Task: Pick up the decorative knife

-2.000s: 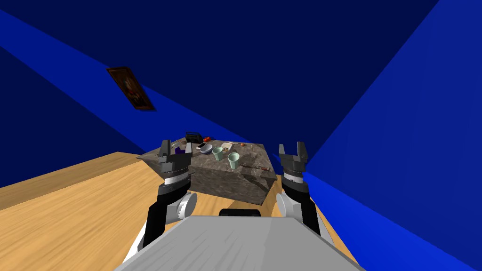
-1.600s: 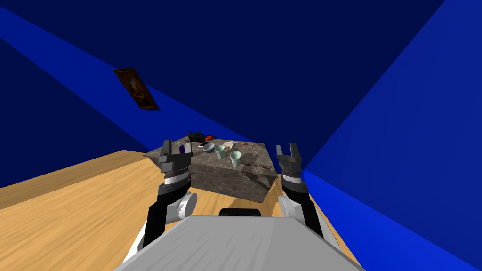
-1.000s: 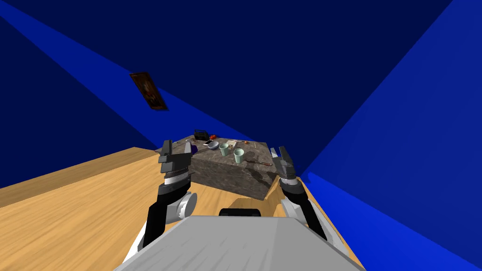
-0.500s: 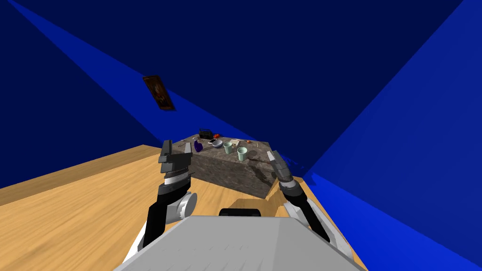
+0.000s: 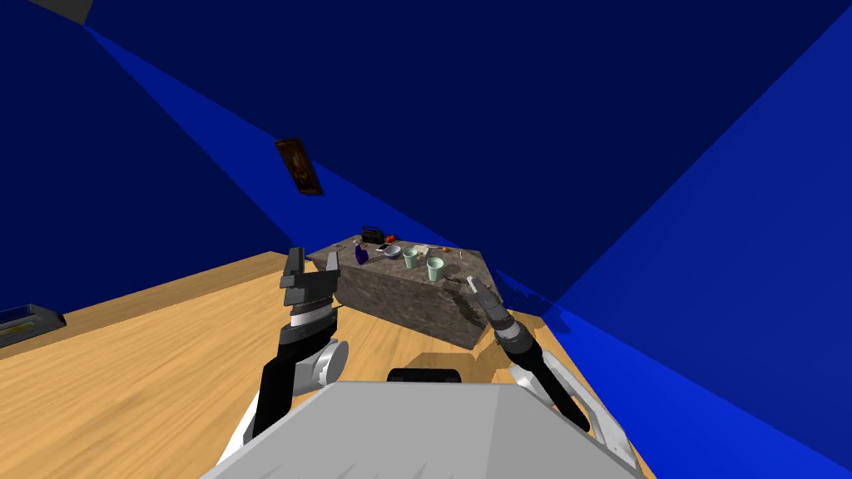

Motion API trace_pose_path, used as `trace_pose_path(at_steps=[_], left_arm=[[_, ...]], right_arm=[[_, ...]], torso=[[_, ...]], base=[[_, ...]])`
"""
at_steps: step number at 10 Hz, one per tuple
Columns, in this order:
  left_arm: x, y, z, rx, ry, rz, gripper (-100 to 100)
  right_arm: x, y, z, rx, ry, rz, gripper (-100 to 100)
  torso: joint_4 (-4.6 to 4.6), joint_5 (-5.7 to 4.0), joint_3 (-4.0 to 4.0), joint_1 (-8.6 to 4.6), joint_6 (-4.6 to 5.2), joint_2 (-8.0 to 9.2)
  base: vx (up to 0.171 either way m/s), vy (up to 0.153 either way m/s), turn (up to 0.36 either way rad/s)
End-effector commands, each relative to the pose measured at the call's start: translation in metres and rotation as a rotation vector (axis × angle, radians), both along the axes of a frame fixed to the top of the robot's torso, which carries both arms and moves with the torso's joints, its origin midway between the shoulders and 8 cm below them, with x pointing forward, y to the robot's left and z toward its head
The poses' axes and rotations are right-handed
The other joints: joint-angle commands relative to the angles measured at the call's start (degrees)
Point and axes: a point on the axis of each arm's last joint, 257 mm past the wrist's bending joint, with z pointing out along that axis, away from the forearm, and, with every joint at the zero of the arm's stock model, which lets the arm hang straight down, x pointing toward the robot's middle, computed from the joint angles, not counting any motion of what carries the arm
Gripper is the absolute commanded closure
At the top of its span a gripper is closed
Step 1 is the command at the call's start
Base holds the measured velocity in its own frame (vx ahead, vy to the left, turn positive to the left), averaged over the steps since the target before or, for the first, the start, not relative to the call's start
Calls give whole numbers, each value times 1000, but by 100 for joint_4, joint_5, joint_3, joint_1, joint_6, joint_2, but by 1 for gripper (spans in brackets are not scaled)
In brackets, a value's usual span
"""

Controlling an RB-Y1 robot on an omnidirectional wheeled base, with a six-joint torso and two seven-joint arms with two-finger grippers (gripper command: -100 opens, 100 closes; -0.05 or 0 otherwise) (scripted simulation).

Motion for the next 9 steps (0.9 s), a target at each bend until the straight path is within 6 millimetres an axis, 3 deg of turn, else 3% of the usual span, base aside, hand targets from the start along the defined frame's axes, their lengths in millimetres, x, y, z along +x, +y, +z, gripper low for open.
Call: trace_pose_path(at_steps=[1, 2, 3, 4, 5, 6, 7, 8, 9], left_arm=[[0, 0, 0, 0, 0, 0, 0], [0, 0, 0, 0, 0, 0, 0], [0, 0, 0, 0, 0, 0, 0], [0, 0, 0, 0, 0, 0, 0], [0, 0, 0, 0, 0, 0, 0], [0, 0, 0, 0, 0, 0, 0], [0, 0, 0, 0, 0, 0, 0], [0, 0, 0, 0, 0, 0, 0], [0, 0, 0, 0, 0, 0, 0]], right_arm=[[-1, 5, -11, -52, 12, 20, -100], [-2, 9, -30, -109, 31, 37, -100], [-3, 8, -33, -134, 35, 48, -100], [-5, 11, -53, -192, 55, 65, -100], [-6, 10, -56, -219, 59, 76, -100], [-9, 12, -75, -279, 74, 97, -100], [-10, 8, -81, -306, 84, 105, -100], [-13, 8, -101, -366, 101, 123, -100], [-14, 4, -106, -393, 109, 132, -100]], torso=[[0, 0, 0, 0, 0, 0], [0, 0, -2, -2, 2, -4], [-1, 1, -3, 4, 1, -6], [-2, 1, -7, 3, 2, -14], [-3, 1, -9, 4, -1, -16], [-3, 0, -9, 0, 3, -16], [-2, 0, -6, 4, 0, -11], [-2, 1, -8, 0, 2, -14], [-2, 1, -7, 5, 1, -12]], base=[[-57, 44, 64], [-52, 67, 101], [-29, 62, 69], [-26, 64, 173], [-29, 54, 67], [-45, 66, 133], [-33, 56, 71], [-40, 73, 116], [-26, 61, 85]])
